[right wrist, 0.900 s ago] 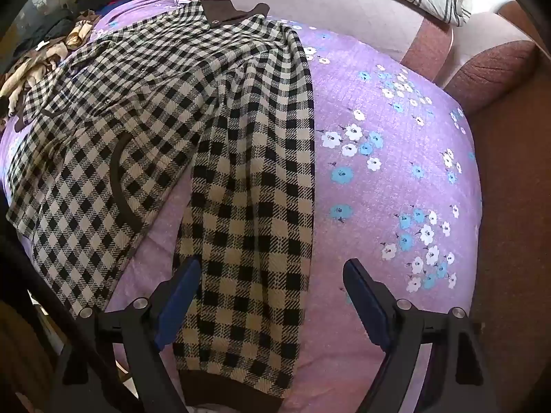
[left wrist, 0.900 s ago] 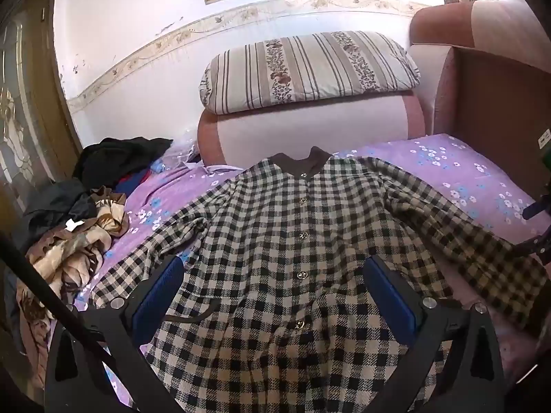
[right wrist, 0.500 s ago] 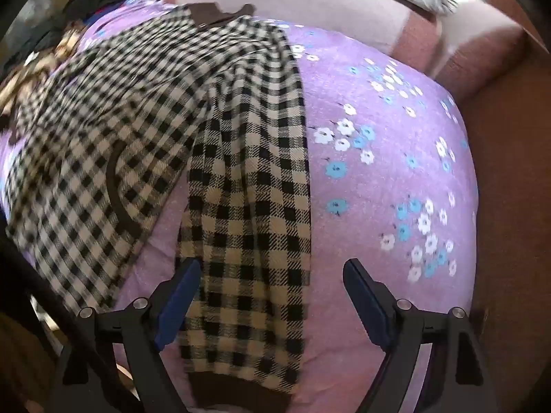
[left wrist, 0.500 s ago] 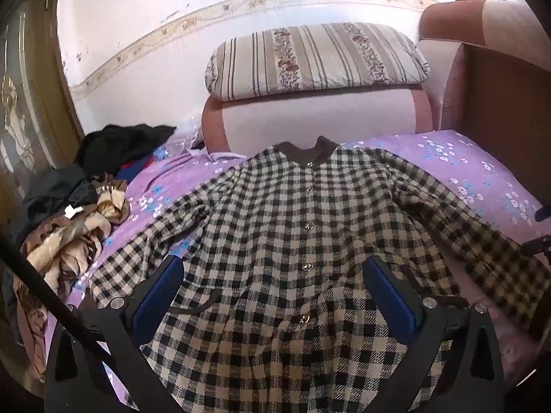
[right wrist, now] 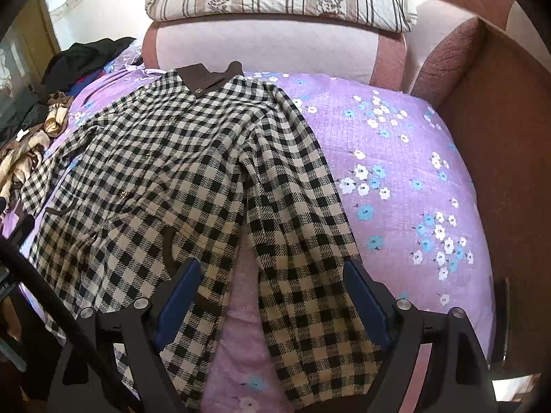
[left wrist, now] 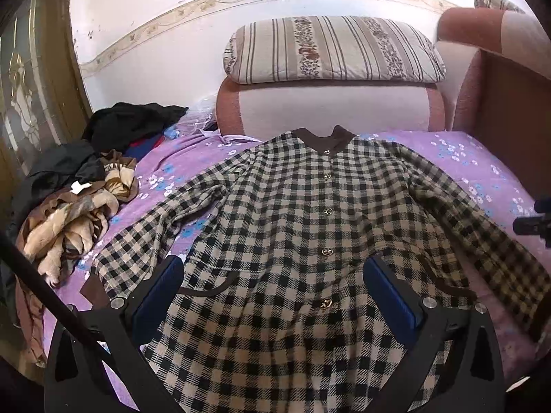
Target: Fold large clothes
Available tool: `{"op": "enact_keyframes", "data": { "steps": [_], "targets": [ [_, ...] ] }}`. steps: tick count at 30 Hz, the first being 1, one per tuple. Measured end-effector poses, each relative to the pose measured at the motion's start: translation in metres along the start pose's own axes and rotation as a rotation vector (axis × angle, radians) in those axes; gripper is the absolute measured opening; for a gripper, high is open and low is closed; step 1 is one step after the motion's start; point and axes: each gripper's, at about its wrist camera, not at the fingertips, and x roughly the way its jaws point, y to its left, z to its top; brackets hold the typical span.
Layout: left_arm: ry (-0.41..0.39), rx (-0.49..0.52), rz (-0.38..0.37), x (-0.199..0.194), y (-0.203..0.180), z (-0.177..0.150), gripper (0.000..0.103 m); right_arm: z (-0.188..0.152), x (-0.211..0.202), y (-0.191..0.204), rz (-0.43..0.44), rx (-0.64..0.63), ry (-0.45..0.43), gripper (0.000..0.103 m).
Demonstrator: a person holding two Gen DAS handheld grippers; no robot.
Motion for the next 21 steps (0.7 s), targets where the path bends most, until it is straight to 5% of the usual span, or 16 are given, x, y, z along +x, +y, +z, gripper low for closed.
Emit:
{"op": "enact_keyframes", "data": {
  "steps": [11, 21],
  "targets": [
    [-0.009, -0.106, -0.031, -0.009, 0.05, -0.014, 0.103, -0.007, 0.001, 0.01, -0.022, 0.082, 0.004, 0.088],
    [-0.064, -0.102, -0.006, 0.001, 0.07, -0.007, 0.103, 0.009, 0.016, 0.037, -0.069, 0.171, -0.059, 0.088]
  ]
}}
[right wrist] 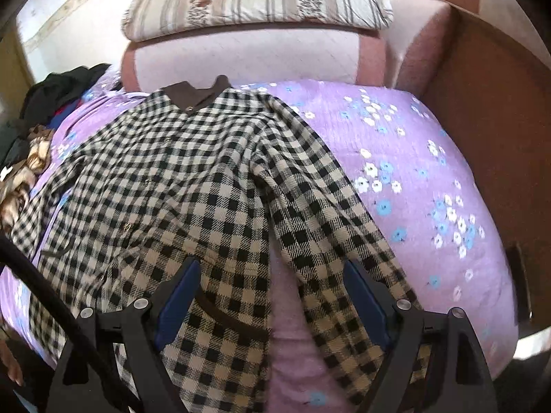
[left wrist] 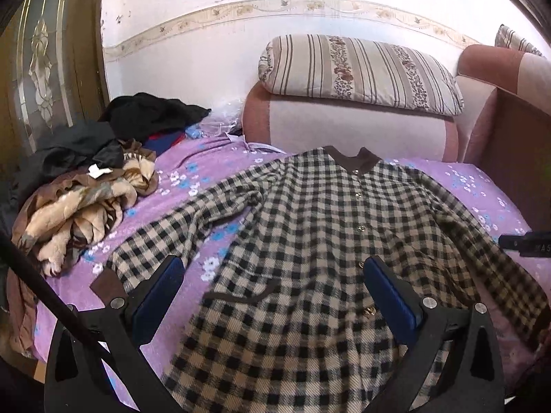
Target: Fold large clothes
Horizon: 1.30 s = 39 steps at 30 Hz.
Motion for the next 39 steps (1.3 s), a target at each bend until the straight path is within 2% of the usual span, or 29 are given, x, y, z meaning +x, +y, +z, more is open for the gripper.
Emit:
{"op": "enact_keyframes", "data": {
  "steps": [3, 16, 27, 39],
  "targets": [
    [0.005, 0.012, 0.0, 0.01, 0.0, 0.001, 0.103, 0.001, 0.0, 0.005, -0.023, -0.002, -0.043, 0.088],
    [0.055, 0.031, -0.034, 0.037, -0.009, -0.017, 0.103, -0.001, 0.011, 0.01, -0.037, -0.043, -0.038, 0.088],
    [0.051, 0.023, -0.008, 0.045, -0.002, -0.005, 0.103, 0.016, 0.012, 0.004, -0.037, -0.038, -0.041, 0.088],
    [0.086, 0.005, 0.017, 0.061, 0.012, -0.012, 0.103, 0.03, 0.006, -0.017, -0.006, -0.03, -0.052, 0.088]
  ]
}}
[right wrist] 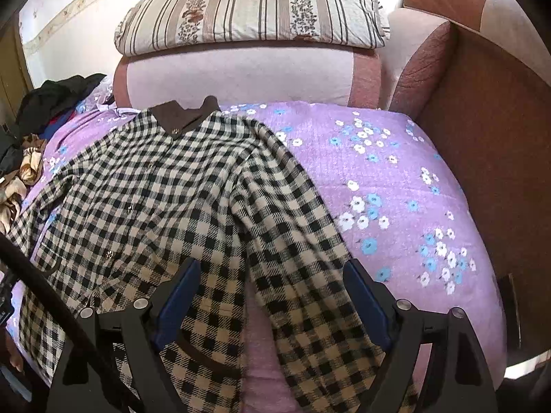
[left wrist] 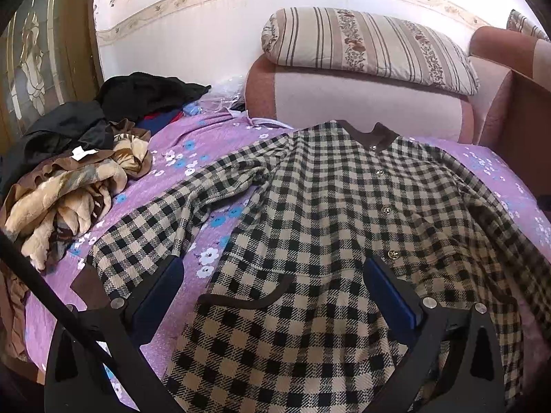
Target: Fold large clothes
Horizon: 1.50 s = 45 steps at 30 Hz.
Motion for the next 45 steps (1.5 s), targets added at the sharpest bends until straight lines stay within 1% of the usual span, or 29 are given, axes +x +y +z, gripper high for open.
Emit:
{"op": "enact_keyframes", "data": {
  "steps": [4, 5, 7, 8, 11, 15, 17, 19, 21, 23, 24, 25, 26, 27, 28, 29, 31, 32, 33, 34, 36, 37, 38, 39, 41, 42, 43, 44, 45],
  "targets": [
    [0.011, 0.0, 0.003, 0.004, 0.0, -0.001, 0.103, 0.008, -0.006, -0.016, 0.035, -0.01, -0.004, 0.088],
    [0.013, 0.001, 0.005, 0.005, 0.0, -0.001, 0.103, 0.011, -0.008, -0.021, 0.057, -0.021, -0.003, 0.088],
    [0.018, -0.003, 0.012, 0.007, 0.001, 0.0, 0.103, 0.014, -0.015, -0.028, 0.101, -0.064, -0.013, 0.088],
    [0.021, -0.011, 0.015, 0.007, 0.002, 0.001, 0.103, 0.016, -0.017, -0.032, 0.133, -0.109, -0.007, 0.088],
    [0.022, -0.046, 0.027, 0.006, 0.004, 0.006, 0.103, 0.014, -0.018, -0.046, 0.208, -0.172, 0.031, 0.088],
    [0.001, -0.095, 0.043, 0.002, 0.003, 0.019, 0.103, 0.008, -0.019, -0.069, 0.29, -0.213, 0.084, 0.088],
    [-0.006, -0.119, 0.051, -0.001, -0.001, 0.026, 0.103, 0.003, -0.017, -0.079, 0.34, -0.23, 0.139, 0.088],
    [-0.004, -0.151, 0.045, -0.006, -0.005, 0.033, 0.103, 0.0, -0.017, -0.089, 0.351, -0.242, 0.161, 0.088],
    [0.004, -0.173, 0.019, -0.01, -0.009, 0.039, 0.103, -0.001, -0.017, -0.1, 0.36, -0.24, 0.172, 0.088],
    [0.009, -0.187, -0.018, -0.015, -0.014, 0.042, 0.103, 0.0, -0.014, -0.106, 0.34, -0.245, 0.175, 0.088],
    [0.009, -0.182, -0.022, -0.017, -0.018, 0.043, 0.103, 0.001, -0.011, -0.108, 0.326, -0.242, 0.176, 0.088],
    [0.005, -0.169, -0.016, -0.019, -0.021, 0.045, 0.103, 0.002, -0.008, -0.11, 0.32, -0.236, 0.181, 0.088],
    [-0.011, -0.129, 0.004, -0.023, -0.026, 0.048, 0.103, 0.002, -0.004, -0.112, 0.304, -0.236, 0.192, 0.088],
    [-0.026, -0.087, 0.029, -0.026, -0.029, 0.051, 0.103, 0.002, -0.002, -0.114, 0.297, -0.235, 0.2, 0.088],
    [-0.029, -0.036, 0.07, -0.029, -0.033, 0.054, 0.103, 0.001, 0.0, -0.117, 0.297, -0.233, 0.209, 0.088],
    [-0.021, -0.017, 0.075, -0.031, -0.034, 0.055, 0.103, 0.0, 0.002, -0.12, 0.297, -0.235, 0.214, 0.088],
    [-0.026, -0.029, 0.053, -0.034, -0.033, 0.057, 0.103, -0.006, 0.007, -0.127, 0.297, -0.235, 0.242, 0.088],
    [-0.015, -0.062, 0.053, -0.035, -0.031, 0.057, 0.103, -0.009, 0.011, -0.128, 0.306, -0.23, 0.262, 0.088],
    [0.006, -0.096, 0.04, -0.034, -0.028, 0.058, 0.103, -0.013, 0.016, -0.132, 0.317, -0.219, 0.3, 0.088],
    [0.056, -0.153, -0.005, -0.029, -0.022, 0.059, 0.103, -0.016, 0.021, -0.135, 0.319, -0.206, 0.326, 0.088],
    [0.13, -0.251, -0.041, -0.021, -0.011, 0.063, 0.103, -0.024, 0.03, -0.142, 0.34, -0.181, 0.373, 0.088],
    [0.191, -0.347, -0.064, -0.015, -0.001, 0.066, 0.103, -0.027, 0.033, -0.144, 0.351, -0.177, 0.387, 0.088],
    [0.229, -0.413, -0.1, -0.009, 0.006, 0.065, 0.103, -0.029, 0.037, -0.146, 0.347, -0.174, 0.4, 0.088],
    [0.298, -0.524, -0.168, 0.002, 0.016, 0.063, 0.103, -0.032, 0.039, -0.148, 0.34, -0.17, 0.408, 0.088],
    [0.46, -0.733, -0.269, 0.028, 0.033, 0.048, 0.103, -0.036, 0.042, -0.151, 0.342, -0.166, 0.421, 0.088],
    [0.505, -0.808, -0.286, 0.038, 0.04, 0.04, 0.103, -0.036, 0.043, -0.151, 0.337, -0.171, 0.421, 0.088],
    [0.544, -0.883, -0.277, 0.049, 0.05, 0.032, 0.103, -0.038, 0.043, -0.151, 0.337, -0.178, 0.42, 0.088],
    [0.543, -0.923, -0.26, 0.054, 0.058, 0.027, 0.103, -0.039, 0.043, -0.151, 0.34, -0.185, 0.422, 0.088],
    [0.518, -0.954, -0.238, 0.053, 0.064, 0.024, 0.103, -0.04, 0.043, -0.15, 0.338, -0.191, 0.422, 0.088]
  ]
}}
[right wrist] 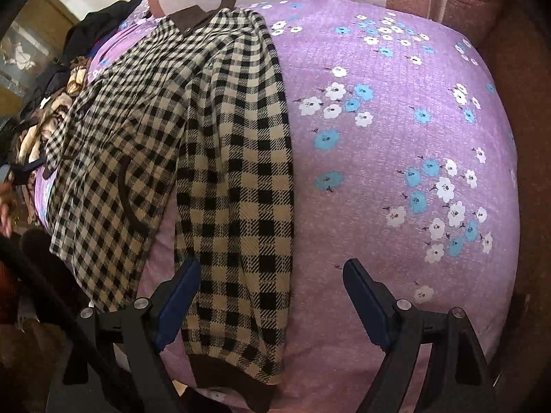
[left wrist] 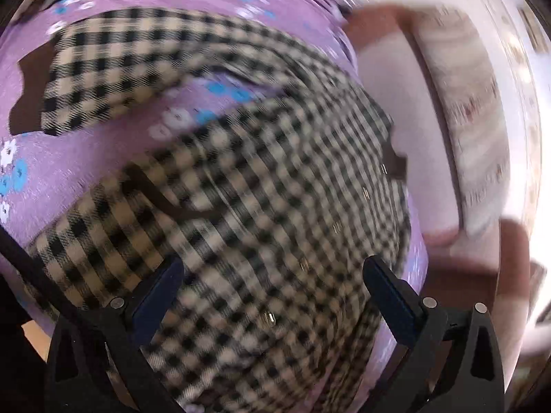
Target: Fold large clothes
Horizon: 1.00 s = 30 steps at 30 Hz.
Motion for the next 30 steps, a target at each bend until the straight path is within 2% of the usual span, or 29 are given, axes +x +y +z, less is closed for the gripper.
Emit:
{"op": "enact_keyframes", "data": {
  "steps": [2, 3, 5, 7, 10, 12, 15, 16, 18, 19, 20, 21, 22, 23, 26, 28, 30],
  "targets": [
    [-0.067, -0.018, 0.0, -0.012, 0.001, 0.004, 0.103, -0.001, -0.001, 0.002, 0.002, -0.009, -0.005, 0.088],
    [-0.12, 0.008, -0.005, -0.025, -0.008, 0.002, 0.103, 0.0, -0.001, 0.002, 0.005, -0.015, -0.004, 0.088],
    [-0.227, 0.091, 0.012, -0.051, -0.037, -0.007, 0.103, -0.001, -0.001, 0.002, -0.009, -0.028, -0.013, 0.088],
    [-0.351, 0.174, -0.008, -0.085, -0.074, -0.021, 0.103, 0.001, 0.0, 0.002, -0.009, -0.026, -0.016, 0.088],
    [-0.486, 0.27, -0.006, -0.125, -0.125, -0.048, 0.103, 0.007, -0.003, -0.002, -0.021, -0.005, -0.034, 0.088],
    [-0.631, 0.336, 0.032, -0.163, -0.166, -0.085, 0.103, 0.013, -0.006, -0.003, -0.032, -0.005, -0.046, 0.088],
    [-0.911, 0.53, 0.087, -0.207, -0.213, -0.154, 0.103, 0.018, -0.011, -0.002, -0.04, -0.006, -0.075, 0.088],
    [-1.063, 0.617, 0.109, -0.218, -0.227, -0.188, 0.103, 0.02, -0.012, -0.002, -0.044, -0.011, -0.081, 0.088],
    [-1.208, 0.639, 0.069, -0.217, -0.231, -0.225, 0.103, 0.023, -0.012, -0.002, -0.042, -0.017, -0.079, 0.088],
    [-1.239, 0.626, 0.042, -0.212, -0.23, -0.234, 0.103, 0.023, -0.012, -0.003, -0.032, -0.017, -0.076, 0.088],
    [-1.204, 0.615, 0.039, -0.208, -0.233, -0.231, 0.103, 0.023, -0.011, -0.004, -0.023, -0.019, -0.069, 0.088],
    [-1.103, 0.609, 0.054, -0.201, -0.237, -0.219, 0.103, 0.021, -0.009, -0.004, -0.017, -0.021, -0.062, 0.088],
    [-0.922, 0.597, 0.089, -0.185, -0.236, -0.198, 0.103, 0.019, -0.005, -0.004, -0.006, -0.025, -0.043, 0.088],
    [-0.843, 0.578, 0.123, -0.175, -0.231, -0.188, 0.103, 0.014, 0.002, -0.006, 0.007, -0.021, -0.002, 0.088],
    [-0.762, 0.456, 0.278, -0.155, -0.202, -0.184, 0.103, -0.006, 0.017, -0.02, 0.045, 0.052, 0.097, 0.088],
    [-0.732, 0.406, 0.329, -0.15, -0.187, -0.19, 0.103, -0.016, 0.027, -0.027, 0.049, 0.074, 0.146, 0.084],
    [-0.737, 0.366, 0.39, -0.153, -0.172, -0.209, 0.103, -0.021, 0.033, -0.031, 0.054, 0.075, 0.166, 0.077]
  ]
}}
